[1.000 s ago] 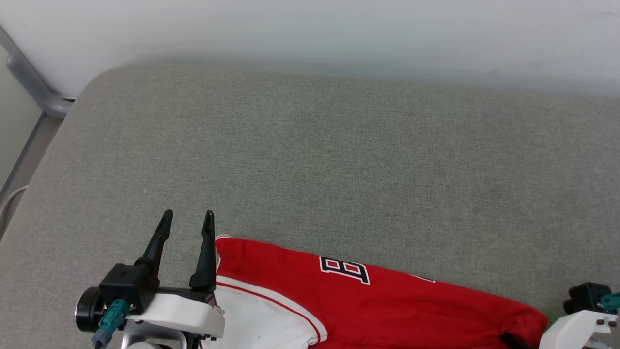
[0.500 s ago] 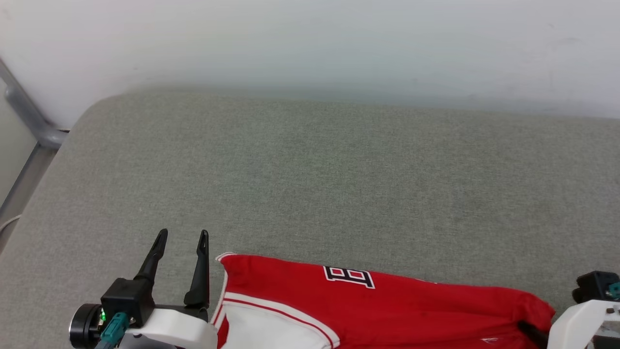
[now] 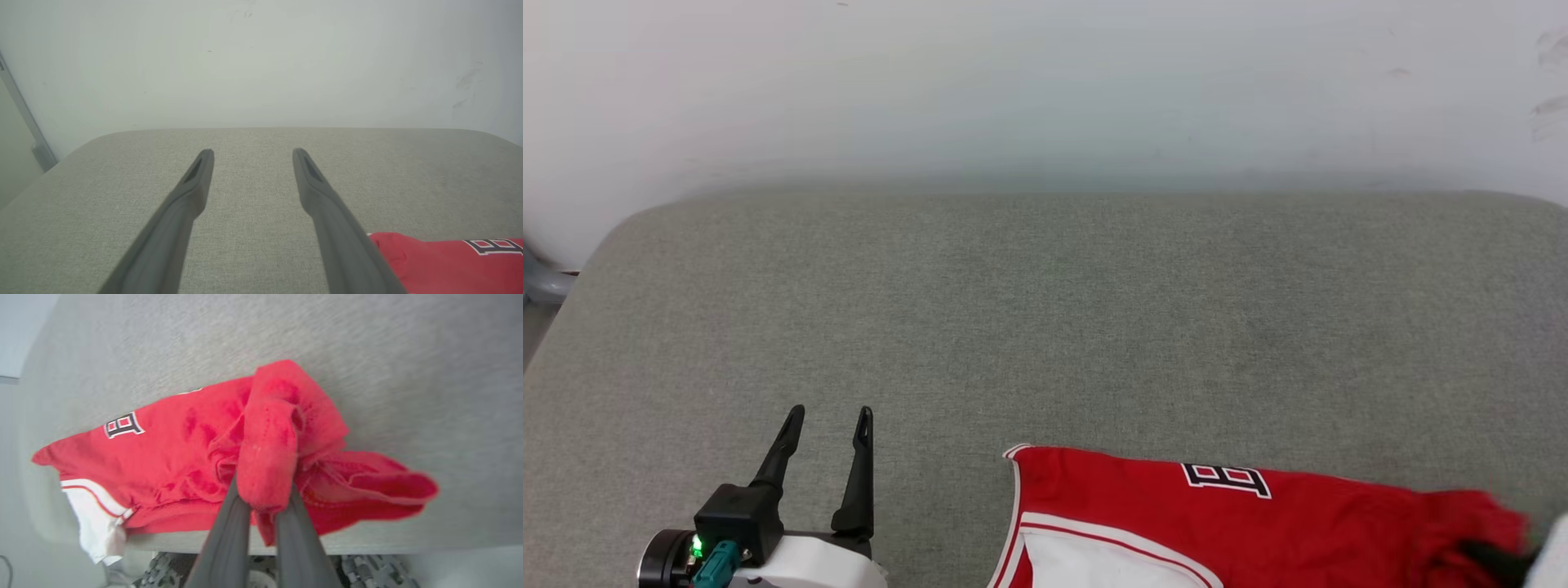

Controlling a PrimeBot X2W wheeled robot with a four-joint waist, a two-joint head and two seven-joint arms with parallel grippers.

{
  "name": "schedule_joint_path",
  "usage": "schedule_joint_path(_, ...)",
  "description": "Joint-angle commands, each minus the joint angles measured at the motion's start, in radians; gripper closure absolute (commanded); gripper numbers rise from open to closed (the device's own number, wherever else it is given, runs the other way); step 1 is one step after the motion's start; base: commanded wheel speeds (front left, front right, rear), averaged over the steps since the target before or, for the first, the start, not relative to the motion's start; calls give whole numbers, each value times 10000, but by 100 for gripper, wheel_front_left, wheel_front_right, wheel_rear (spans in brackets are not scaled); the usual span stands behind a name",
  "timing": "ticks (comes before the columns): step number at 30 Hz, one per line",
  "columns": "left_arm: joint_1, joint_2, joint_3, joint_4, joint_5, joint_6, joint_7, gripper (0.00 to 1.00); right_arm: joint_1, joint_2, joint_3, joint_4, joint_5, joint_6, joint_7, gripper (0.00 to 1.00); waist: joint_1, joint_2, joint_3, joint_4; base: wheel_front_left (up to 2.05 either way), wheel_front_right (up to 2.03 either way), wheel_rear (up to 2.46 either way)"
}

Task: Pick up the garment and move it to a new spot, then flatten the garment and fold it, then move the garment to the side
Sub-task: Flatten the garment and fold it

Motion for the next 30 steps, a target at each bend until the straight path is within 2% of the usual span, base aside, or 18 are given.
schedule_joint_path(1, 58, 42, 4, -18, -18, 29, -6, 0, -257, 677, -7, -34, 857, -6, 650, 100, 0, -1, 8, -23, 0, 0, 0)
schedule_joint_path(2, 30, 46, -13, -12, -17, 15, -7, 0, -347, 976, -25, -153, 1385, -6, 1001, 100, 0, -1, 11, -18, 0, 0, 0)
schedule_joint_path(3, 30, 46, -13, -12, -17, 15, -7, 0, -347, 976, -25, -153, 1385, -6, 1001, 100, 0, -1, 11, -18, 0, 0, 0)
schedule_joint_path(6, -70, 33, -57, 3, -19, -23, -5, 0, -318, 1666, 14, -401, 2824, -8, 1898, 100, 0, -1, 13, 46, 0, 0, 0)
schedule_joint_path(9, -147, 28, -100, 23, -27, -59, 22, 0, -153, 1884, 192, -399, 4135, -6, 2447, 100, 0, -1, 13, 168, 0, 0, 0)
schedule_joint_path(11, -234, 14, -152, 26, -17, -88, 42, 0, 2, 1931, 659, -96, 5235, -6, 2440, 100, 0, -1, 27, 301, 0, 0, 0)
schedule_joint_path(14, -337, -1, -210, 40, 2, -141, 74, 0, 87, 1907, 1720, 133, 6423, -6, 1873, 100, 0, -1, 90, 504, 0, 0, 0)
schedule_joint_path(20, -653, -90, -293, 159, -10, -273, 19, 0, -89, 1910, 4206, 275, 7820, -6, 409, 100, 0, -1, 340, 908, 0, 0, 0)
schedule_joint_path(24, -893, -233, -351, 242, 14, -353, -9, 0, -406, 1909, 5574, 328, 8183, -6, -514, 100, 0, -1, 575, 1167, 0, 0, 0)
schedule_joint_path(30, -1193, -445, -326, 406, 32, -510, -96, 0, -873, 1910, 6818, 590, 8018, -6, -1860, 100, 0, -1, 986, 1427, 0, 0, 0)
